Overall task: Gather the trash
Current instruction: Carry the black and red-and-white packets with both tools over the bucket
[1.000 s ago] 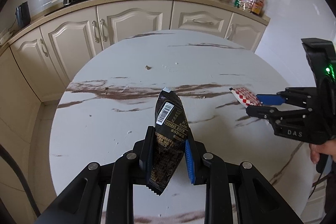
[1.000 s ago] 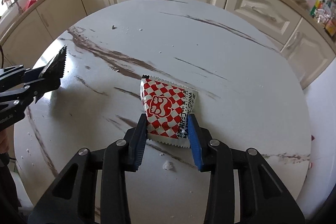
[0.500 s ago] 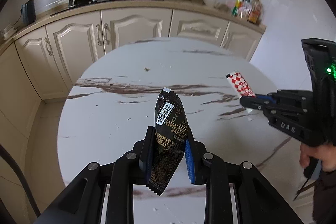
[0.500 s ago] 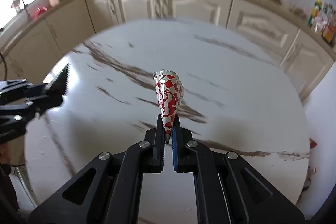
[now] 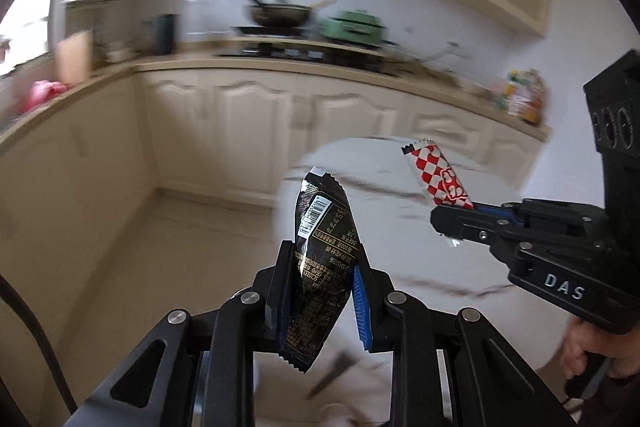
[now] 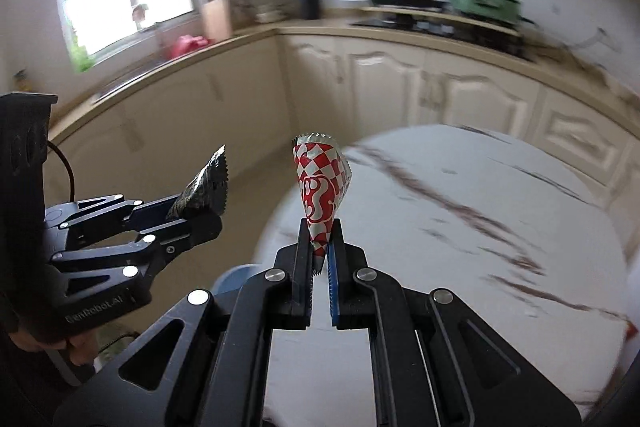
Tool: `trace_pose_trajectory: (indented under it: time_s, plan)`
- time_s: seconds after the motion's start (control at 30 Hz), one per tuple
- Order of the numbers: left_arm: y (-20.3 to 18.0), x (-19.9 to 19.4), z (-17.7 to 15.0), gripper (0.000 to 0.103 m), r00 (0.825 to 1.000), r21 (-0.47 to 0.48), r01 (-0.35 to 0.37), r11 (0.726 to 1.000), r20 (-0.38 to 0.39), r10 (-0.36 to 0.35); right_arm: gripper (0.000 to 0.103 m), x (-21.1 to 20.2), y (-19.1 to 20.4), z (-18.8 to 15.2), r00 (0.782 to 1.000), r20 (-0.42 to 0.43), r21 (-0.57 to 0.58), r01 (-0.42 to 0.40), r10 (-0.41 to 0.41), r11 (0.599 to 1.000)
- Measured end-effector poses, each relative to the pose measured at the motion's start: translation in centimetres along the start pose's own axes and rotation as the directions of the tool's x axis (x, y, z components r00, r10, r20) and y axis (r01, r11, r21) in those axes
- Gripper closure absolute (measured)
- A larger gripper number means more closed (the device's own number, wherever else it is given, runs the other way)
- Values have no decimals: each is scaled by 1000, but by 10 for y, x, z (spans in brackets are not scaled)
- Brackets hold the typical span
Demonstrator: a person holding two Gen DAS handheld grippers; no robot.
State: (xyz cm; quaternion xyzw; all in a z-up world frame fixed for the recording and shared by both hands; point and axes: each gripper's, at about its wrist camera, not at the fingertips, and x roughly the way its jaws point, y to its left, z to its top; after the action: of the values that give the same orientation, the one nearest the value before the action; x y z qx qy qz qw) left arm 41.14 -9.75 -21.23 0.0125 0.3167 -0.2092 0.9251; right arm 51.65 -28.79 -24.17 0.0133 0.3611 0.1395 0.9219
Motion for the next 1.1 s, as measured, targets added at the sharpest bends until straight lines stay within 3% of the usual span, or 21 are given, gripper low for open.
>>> trace_pose_trajectory:
  time_s: [0.17,0.27,0.47,0.63,0.77,0.93,0.97,1.1]
  plan:
    - [58,-39,-35,80,988,-72,-155,985,-15,155,96,41,79,0,993,-41,-74,-117,114,990]
    - [95,-46,-60,80,959,-108,-283,953,-67,277,96,80,122,-6,979,-98,-105,-187,177,977]
    - [140,-23,-100,80,921,-166,-373,913,-187,343,96,156,176,-31,953,-219,-139,-242,209,960]
    - [175,33,-124,80,910,-221,-357,908,-300,285,96,233,173,-67,915,-342,-72,-252,213,965]
    - [214,90,-141,80,891,-268,-329,905,-405,205,96,289,154,-92,880,-426,-15,-237,209,971]
    - [257,166,-167,80,845,-323,-310,894,-524,104,96,358,127,-124,829,-522,51,-204,201,978]
    - [264,181,-173,80,826,-317,-322,892,-555,101,96,373,122,-132,815,-545,58,-198,197,979]
    - [282,230,-187,74,795,-357,-321,877,-605,44,95,419,108,-160,770,-604,96,-183,204,978]
